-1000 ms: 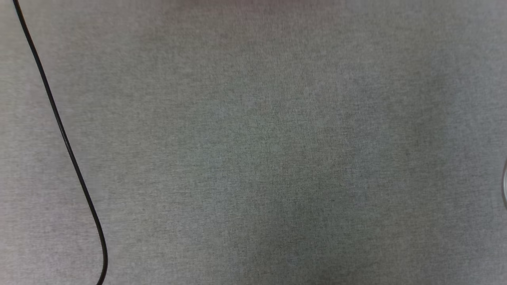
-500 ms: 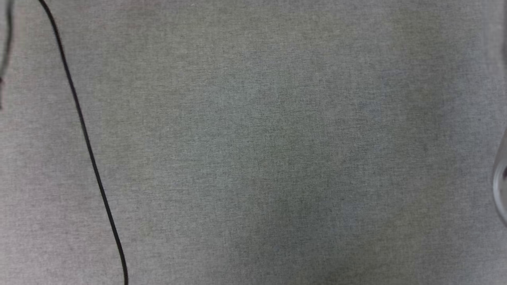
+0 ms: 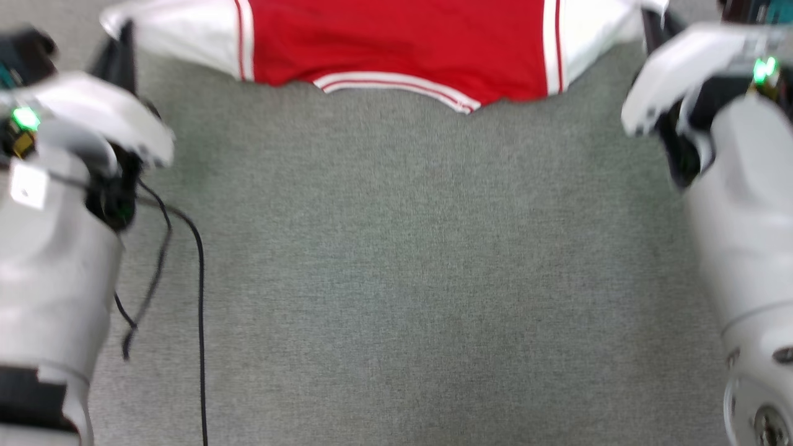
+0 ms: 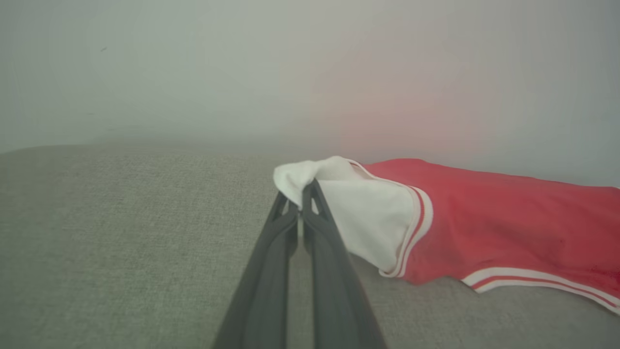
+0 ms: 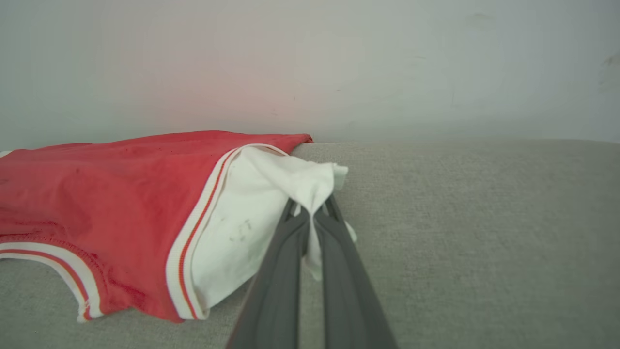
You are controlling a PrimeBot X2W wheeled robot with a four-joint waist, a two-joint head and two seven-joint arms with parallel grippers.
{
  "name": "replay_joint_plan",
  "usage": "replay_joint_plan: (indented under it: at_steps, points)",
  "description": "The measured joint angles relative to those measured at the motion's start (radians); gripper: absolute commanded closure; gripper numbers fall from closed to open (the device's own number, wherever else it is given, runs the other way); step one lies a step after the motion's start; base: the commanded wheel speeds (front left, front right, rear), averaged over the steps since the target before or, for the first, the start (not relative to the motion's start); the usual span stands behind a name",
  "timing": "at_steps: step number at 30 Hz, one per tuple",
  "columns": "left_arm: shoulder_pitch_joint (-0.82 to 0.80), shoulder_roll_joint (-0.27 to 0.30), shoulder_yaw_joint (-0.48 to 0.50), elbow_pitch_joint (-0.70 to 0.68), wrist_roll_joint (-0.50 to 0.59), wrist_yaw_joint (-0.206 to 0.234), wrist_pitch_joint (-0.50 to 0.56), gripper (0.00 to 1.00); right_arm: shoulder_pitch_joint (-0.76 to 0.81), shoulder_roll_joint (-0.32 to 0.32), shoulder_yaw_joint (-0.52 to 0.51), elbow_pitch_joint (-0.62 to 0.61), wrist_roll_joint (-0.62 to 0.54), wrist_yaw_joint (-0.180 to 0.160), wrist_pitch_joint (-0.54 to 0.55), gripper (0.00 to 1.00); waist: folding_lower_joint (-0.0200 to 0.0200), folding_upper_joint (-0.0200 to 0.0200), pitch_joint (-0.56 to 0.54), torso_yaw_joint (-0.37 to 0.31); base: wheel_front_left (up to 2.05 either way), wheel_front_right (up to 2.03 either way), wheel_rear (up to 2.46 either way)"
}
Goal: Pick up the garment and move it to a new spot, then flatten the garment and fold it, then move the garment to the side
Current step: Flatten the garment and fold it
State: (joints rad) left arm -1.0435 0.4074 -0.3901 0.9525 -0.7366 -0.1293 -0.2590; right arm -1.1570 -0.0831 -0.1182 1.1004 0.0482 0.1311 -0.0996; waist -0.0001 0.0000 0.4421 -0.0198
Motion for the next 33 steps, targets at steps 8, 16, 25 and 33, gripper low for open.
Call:
replay_joint_plan:
  at_steps: [8,16,25,33]
  points:
    - [0.322,-0.009,0.108,-0.179,0.040,0.006,-0.002,1.00,0.252,-0.027,0.049,0.002,0.082,0.000,-0.077,1.00,-0.0001,0.0000,-0.133,0.013,0.00,0.00,0.00]
    - [0.623,-0.039,0.210,-0.353,0.115,0.035,-0.002,1.00,0.500,-0.064,0.075,-0.111,0.192,0.000,-0.099,1.00,-0.0002,0.0000,-0.267,0.027,0.00,0.00,0.00]
    - [0.956,-0.069,0.295,-0.599,0.181,0.104,-0.002,1.00,0.845,-0.071,0.033,-0.393,0.221,0.001,-0.040,1.00,-0.0002,0.0000,-0.373,0.028,0.00,0.00,0.00]
    - [1.175,-0.079,0.293,-0.757,0.196,0.169,0.017,1.00,1.169,-0.014,-0.058,-0.769,0.151,0.001,0.127,1.00,-0.0002,0.0000,-0.439,0.034,0.00,0.00,0.00]
